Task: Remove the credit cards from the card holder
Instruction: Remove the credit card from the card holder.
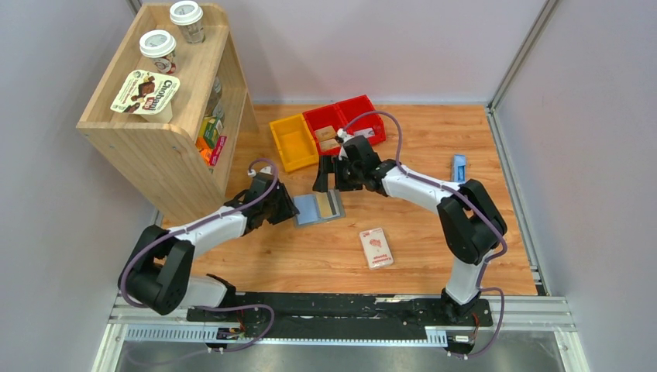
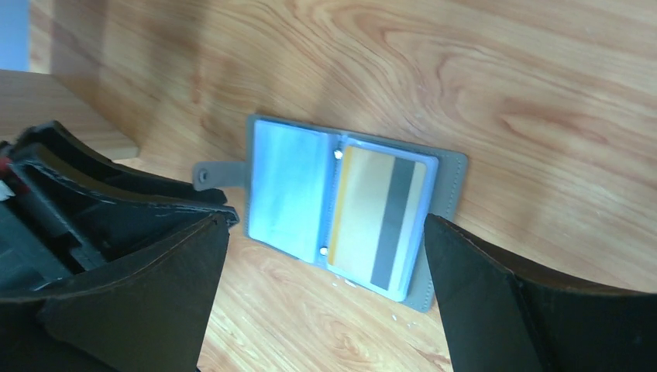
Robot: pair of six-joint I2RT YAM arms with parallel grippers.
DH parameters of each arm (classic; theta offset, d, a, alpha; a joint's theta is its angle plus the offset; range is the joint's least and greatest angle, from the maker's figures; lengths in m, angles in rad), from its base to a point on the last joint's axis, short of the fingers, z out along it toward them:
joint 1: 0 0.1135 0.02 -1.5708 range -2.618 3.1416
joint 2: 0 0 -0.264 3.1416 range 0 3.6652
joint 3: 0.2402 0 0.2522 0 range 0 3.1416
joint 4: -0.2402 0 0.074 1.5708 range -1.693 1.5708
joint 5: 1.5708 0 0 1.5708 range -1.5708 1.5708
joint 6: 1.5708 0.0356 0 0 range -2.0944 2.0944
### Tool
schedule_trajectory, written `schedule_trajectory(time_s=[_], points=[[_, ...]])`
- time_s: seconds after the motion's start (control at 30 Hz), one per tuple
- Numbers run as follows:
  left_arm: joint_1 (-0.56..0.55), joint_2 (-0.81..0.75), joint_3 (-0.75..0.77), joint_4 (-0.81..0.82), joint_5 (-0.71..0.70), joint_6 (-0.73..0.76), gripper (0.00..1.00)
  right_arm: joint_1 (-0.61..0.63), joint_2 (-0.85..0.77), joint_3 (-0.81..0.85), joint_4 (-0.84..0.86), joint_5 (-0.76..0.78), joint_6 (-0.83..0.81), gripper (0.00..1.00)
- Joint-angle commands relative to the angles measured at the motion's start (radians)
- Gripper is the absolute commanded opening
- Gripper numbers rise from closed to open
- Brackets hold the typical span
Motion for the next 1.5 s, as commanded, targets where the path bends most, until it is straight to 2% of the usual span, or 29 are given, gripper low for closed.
schedule_trajectory(time_s=[0.0, 0.23, 0.6, 0.9, 1.03, 1.3, 1.47], points=[[0.004, 0.066, 0.077, -0.013, 0.023, 0.012, 0.43, 0.006, 0.014, -0.009, -0.035, 0.034, -0.033, 1.00], [0.006, 0.141, 0.105, -0.079, 0.006, 0.018, 0.43, 0.007, 0.051, -0.007, -0.005, -0.055, -0.033, 1.00], [0.004, 0.192, 0.112, -0.101, 0.043, 0.027, 0.38, 0.007, 0.114, -0.012, 0.018, -0.106, -0.002, 1.00], [0.004, 0.196, 0.112, -0.104, 0.069, 0.039, 0.29, 0.009, 0.085, -0.028, 0.049, -0.179, 0.007, 1.00], [0.004, 0.181, 0.109, -0.111, 0.070, 0.041, 0.29, 0.009, 0.074, -0.035, 0.037, -0.155, -0.002, 1.00], [0.006, 0.041, 0.152, -0.191, -0.005, 0.065, 0.41, 0.004, 0.075, -0.052, 0.021, -0.112, -0.019, 1.00], [0.004, -0.035, 0.181, -0.188, 0.007, 0.072, 0.47, -0.004, 0.074, -0.055, 0.009, -0.103, -0.030, 1.00]])
